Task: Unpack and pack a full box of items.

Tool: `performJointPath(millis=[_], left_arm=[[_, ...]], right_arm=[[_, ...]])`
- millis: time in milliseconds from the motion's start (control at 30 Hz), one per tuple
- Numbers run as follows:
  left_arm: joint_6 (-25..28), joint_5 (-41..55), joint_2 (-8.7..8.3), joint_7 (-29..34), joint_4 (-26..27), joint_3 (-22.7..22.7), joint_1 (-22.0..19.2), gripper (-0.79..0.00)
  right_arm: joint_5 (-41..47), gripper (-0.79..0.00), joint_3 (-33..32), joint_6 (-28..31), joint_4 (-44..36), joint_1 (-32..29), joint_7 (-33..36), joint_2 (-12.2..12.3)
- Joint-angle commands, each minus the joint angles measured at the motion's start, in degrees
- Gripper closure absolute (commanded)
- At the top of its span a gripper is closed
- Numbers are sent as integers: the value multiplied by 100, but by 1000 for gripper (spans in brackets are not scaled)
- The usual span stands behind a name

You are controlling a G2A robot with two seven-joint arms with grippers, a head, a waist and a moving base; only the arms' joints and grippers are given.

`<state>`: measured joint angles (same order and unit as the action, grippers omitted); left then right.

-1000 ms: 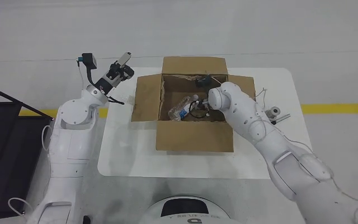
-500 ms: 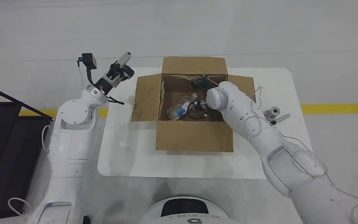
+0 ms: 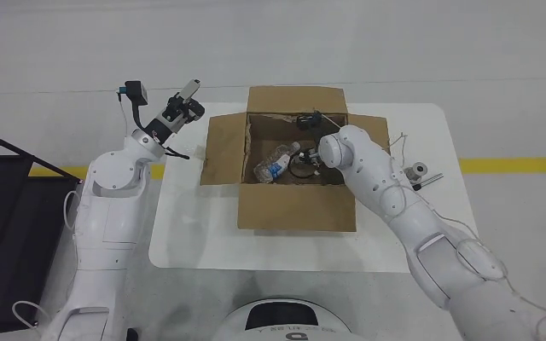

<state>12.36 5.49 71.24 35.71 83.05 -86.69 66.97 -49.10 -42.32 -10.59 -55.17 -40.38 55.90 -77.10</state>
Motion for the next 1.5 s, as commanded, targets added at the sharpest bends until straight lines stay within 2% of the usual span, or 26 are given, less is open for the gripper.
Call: performJointPath(millis=[0,200,267,400,567,767,867,933,967,1000,1033,1267,1467], left_arm=[[-1,4,0,0,-2,0,-1,-785],[-1,4,0,0,-2,0,-1,-785],[-1,4,0,0,-2,0,-1,-785],[-1,4,0,0,-2,0,-1,-785],[-1,4,0,0,-2,0,-1,-785],[-1,4,0,0,-2,0,-1,-785],[-1,4,0,0,-2,0,-1,-785],[-1,4,0,0,-2,0,-1,-785],[-1,4,0,0,-2,0,-1,-785],[-1,4,0,0,-2,0,-1,-785],[-1,4,0,0,-2,0,-1,-785],[-1,4,0,0,-2,0,-1,-785],[-1,4,0,0,-2,0,-1,-785]], right_arm=[[1,-785,-35,53,12,-32,24,5],[-12,-770,-40,46,203,-3,23,-47],[-6,-720,-28,8,288,30,-3,-79],[30,-566,-7,-20,489,84,-106,-146],[21,-471,93,-86,755,157,-201,-259],[75,-437,174,-89,1037,269,-239,-392],[80,-354,196,-81,1127,305,-271,-443],[71,-237,178,-120,1160,321,-321,-460],[69,-154,157,-114,1136,314,-366,-459],[69,-25,128,-94,1090,295,-402,-452],[52,0,94,-103,1034,264,-434,-437],[-406,0,-258,-345,-63,-278,-493,-191],[-1169,0,-911,-560,-2006,-1296,-321,198]])
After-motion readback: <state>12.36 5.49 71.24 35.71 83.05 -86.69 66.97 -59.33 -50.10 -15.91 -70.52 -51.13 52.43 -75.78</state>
